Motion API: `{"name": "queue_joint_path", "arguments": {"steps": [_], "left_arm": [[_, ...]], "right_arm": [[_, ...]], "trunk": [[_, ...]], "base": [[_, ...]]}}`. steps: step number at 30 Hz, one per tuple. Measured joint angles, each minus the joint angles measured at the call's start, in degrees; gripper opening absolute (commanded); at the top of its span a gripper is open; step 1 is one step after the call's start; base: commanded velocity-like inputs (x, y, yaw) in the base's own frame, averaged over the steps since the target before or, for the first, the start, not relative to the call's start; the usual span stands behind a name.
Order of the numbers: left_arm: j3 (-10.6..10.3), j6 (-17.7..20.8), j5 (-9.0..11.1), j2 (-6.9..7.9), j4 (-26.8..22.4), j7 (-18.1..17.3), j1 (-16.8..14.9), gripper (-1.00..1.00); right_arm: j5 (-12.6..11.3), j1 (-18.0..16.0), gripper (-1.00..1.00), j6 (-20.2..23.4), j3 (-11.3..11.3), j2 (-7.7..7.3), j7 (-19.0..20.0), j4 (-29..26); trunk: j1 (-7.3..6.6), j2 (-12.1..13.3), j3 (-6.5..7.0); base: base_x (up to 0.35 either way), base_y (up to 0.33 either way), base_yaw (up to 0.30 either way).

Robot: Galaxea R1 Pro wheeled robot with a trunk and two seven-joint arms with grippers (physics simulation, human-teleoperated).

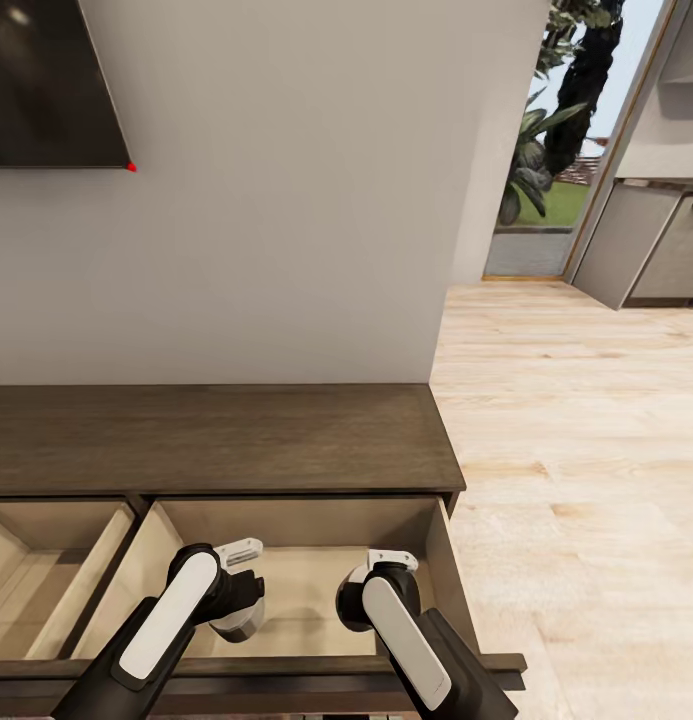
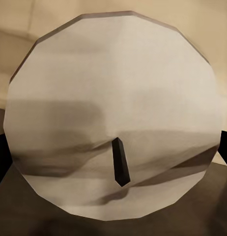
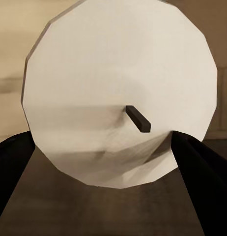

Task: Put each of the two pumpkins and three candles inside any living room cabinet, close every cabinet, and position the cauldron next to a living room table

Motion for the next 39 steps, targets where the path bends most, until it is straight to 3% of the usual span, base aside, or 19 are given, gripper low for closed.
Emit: {"name": "queue_joint_path", "arguments": {"steps": [12, 13, 16, 17, 39], "left_arm": [[0.0, 0.0, 0.0, 0.0, 0.0, 0.0, 0.0, -1.0], [0.0, 0.0, 0.0, 0.0, 0.0, 0.0, 0.0, -1.0], [-0.1, 0.0, 0.0, -0.01, 0.0, 0.0, 0.0, -1.0], [-0.1, 0.0, 0.0, 0.0, 0.0, 0.0, 0.0, 1.0], [0.1, -0.9, 0.0, 0.15, -0.3, -0.1, 0.0, 1.0]], "right_arm": [[0.0, 0.0, -1.0, 0.0, 0.0, 0.0, 0.0, 0.1], [0.0, 0.0, 1.0, 0.0, 0.0, 0.0, 0.0, 0.1], [0.0, 0.0, 1.0, 0.0, 0.0, 0.0, 0.0, 0.2], [0.0, 0.0, 1.0, 0.0, 0.0, 0.0, 0.0, 0.2], [0.1, 0.0, 1.0, 0.0, 0.0, 0.0, 0.0, 0.1]], "trunk": [[0.0, 0.0, 0.0], [0.0, 0.0, 0.0], [0.0, 0.0, 0.0], [0.0, 0.0, 0.0], [0.0, 0.0, 0.0]], "base": [[0.0, 0.0, 0.0], [0.0, 0.0, 0.0], [0.0, 0.0, 0.0], [0.0, 0.0, 0.0], [0.0, 0.0, 0.0]]}}
